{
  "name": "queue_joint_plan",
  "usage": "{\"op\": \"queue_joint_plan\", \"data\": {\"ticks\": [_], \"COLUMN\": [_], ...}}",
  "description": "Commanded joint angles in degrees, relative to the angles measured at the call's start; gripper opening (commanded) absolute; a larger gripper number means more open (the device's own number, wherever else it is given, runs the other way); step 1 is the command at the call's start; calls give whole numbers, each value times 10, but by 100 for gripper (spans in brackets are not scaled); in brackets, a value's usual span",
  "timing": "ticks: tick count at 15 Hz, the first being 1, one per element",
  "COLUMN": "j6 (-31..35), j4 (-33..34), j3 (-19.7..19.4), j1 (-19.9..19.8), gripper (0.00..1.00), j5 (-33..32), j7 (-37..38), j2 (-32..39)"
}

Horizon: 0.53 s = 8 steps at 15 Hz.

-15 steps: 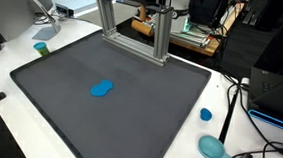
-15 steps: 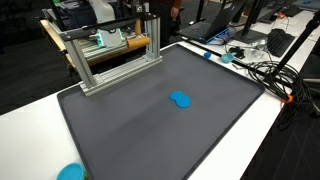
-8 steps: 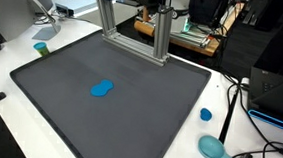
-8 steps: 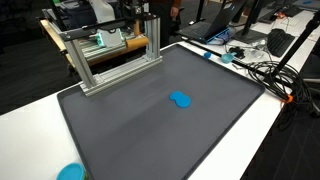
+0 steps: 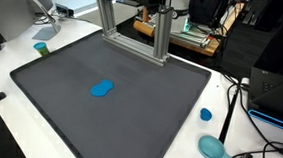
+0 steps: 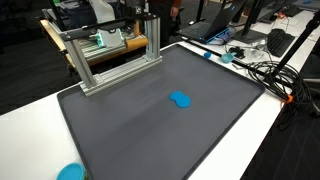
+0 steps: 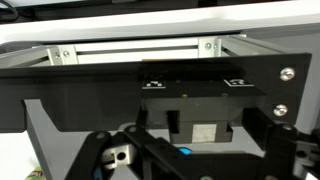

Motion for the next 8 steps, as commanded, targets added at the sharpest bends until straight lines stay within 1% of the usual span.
{"op": "queue_joint_plan", "data": {"ticks": [1, 4, 6, 7, 8], "j6": [-1, 14, 21, 4, 4], "j4": [-13, -26, -34, -4, -7], "j3": [-4, -17, -33, -14, -20], "j1": [-4, 2, 10, 1, 2], "gripper": [100, 100, 100, 100, 100], "j5": [-10, -6, -11, -2, -3], "j7": [-8, -34, -86, -45, -63], "j2": [-44, -88, -109, -64, -76]}}
